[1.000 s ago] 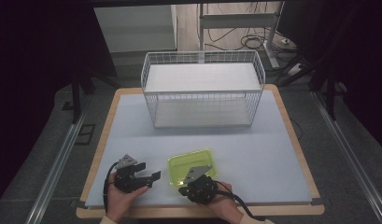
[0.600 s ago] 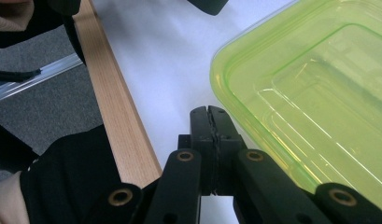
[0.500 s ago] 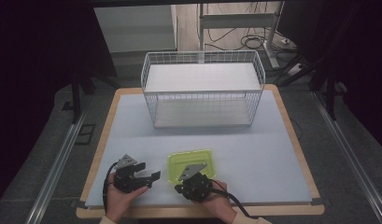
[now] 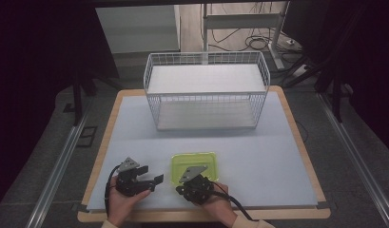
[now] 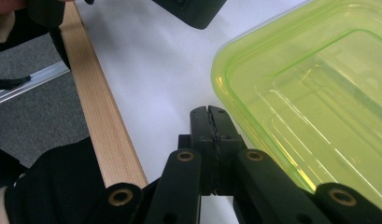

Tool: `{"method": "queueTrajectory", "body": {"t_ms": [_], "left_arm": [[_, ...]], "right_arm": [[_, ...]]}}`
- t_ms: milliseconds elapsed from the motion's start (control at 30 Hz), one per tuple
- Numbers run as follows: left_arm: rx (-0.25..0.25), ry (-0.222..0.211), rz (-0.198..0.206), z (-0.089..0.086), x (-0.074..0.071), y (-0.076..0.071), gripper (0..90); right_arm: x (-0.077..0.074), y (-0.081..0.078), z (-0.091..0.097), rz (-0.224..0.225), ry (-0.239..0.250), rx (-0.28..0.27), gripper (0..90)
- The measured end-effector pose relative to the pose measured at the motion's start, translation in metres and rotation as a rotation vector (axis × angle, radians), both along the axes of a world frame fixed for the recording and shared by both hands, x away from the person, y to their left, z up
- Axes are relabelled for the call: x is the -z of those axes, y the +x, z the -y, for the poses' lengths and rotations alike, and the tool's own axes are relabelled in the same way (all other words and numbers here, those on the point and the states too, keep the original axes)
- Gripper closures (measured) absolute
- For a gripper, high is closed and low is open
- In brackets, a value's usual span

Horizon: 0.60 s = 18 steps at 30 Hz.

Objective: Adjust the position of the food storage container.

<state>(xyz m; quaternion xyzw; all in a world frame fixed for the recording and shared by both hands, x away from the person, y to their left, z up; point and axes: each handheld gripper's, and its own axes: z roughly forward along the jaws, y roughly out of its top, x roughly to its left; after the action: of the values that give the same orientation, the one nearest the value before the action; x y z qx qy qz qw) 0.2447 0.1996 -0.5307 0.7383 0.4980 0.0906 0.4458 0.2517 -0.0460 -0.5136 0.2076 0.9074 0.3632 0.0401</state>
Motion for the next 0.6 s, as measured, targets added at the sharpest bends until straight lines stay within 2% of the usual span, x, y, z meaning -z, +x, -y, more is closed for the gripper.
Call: {"method": "queueTrajectory", "body": {"t_ms": [233,333,367,400,467,500,600], "left_arm": [[-0.003,-0.003,-0.002,0.000,0.000,0.000,20.7],[-0.008,0.003,-0.004,0.000,0.000,0.000,21.0],[-0.008,0.003,-0.006,0.000,0.000,0.000,21.1],[-0.009,0.003,-0.009,0.000,0.000,0.000,21.1],[-0.008,0.001,-0.009,0.000,0.000,0.000,21.1],[-0.009,-0.003,-0.010,0.000,0.000,0.000,21.1],[-0.007,-0.004,-0.017,-0.001,0.000,0.001,21.1]], "right_arm": [[-0.006,-0.010,0.005,-0.008,0.021,-0.034,89.7],[-0.014,-0.015,0.020,-0.012,0.059,-0.045,89.8],[-0.017,-0.016,0.027,-0.016,0.077,-0.038,89.7],[-0.024,-0.013,0.045,-0.039,0.123,-0.005,89.7],[-0.026,-0.011,0.051,-0.041,0.135,0.012,89.7],[-0.032,-0.005,0.069,-0.046,0.166,0.053,89.7],[-0.036,0.006,0.094,-0.039,0.208,0.106,89.8]]}}
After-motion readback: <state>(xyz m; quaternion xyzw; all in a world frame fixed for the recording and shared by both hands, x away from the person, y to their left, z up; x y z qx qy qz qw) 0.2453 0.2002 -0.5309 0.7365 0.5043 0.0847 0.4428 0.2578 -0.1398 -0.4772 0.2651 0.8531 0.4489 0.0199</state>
